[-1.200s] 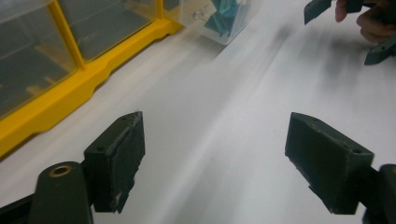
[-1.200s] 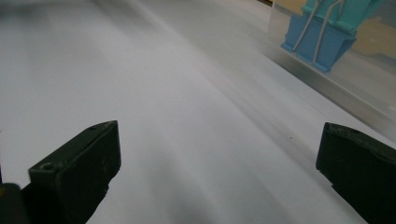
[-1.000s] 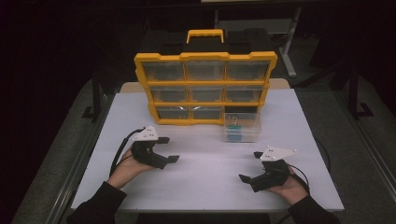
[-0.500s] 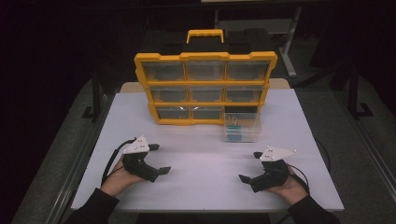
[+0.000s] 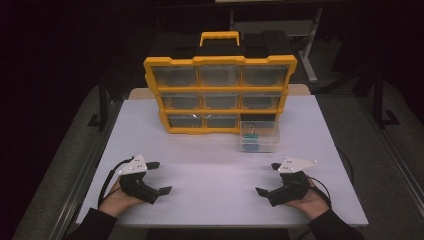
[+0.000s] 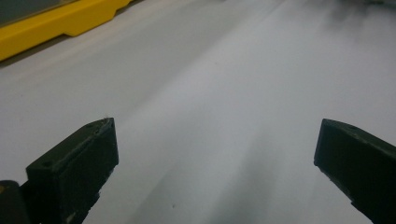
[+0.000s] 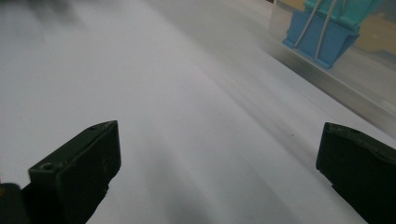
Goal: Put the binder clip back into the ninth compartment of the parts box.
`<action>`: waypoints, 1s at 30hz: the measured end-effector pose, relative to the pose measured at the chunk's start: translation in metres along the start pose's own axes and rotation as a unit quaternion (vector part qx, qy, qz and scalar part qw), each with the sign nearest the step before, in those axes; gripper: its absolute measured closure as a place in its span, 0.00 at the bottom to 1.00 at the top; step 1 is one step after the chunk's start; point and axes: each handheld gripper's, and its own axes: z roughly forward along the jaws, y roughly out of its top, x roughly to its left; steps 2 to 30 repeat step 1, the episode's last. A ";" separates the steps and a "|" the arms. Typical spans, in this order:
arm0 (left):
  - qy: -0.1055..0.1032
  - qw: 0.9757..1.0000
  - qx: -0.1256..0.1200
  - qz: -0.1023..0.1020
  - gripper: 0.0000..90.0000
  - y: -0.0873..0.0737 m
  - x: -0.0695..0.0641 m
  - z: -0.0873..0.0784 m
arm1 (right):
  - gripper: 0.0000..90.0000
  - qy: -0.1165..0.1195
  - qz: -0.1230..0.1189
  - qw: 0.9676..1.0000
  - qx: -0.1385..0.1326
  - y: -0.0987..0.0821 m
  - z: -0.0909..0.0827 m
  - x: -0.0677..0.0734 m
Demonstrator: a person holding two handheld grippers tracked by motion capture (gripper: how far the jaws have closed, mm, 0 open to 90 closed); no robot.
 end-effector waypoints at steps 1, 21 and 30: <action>-0.001 1.000 0.001 0.003 0.00 0.000 0.000 0.000 | 0.00 0.000 0.000 1.000 0.000 0.000 0.000 0.000; -0.001 1.000 0.001 0.003 0.00 0.000 0.000 0.000 | 0.00 0.000 0.000 1.000 0.000 0.000 0.000 0.000; -0.001 1.000 0.001 0.003 0.00 0.000 0.000 0.000 | 0.00 0.000 0.000 1.000 0.000 0.000 0.000 0.000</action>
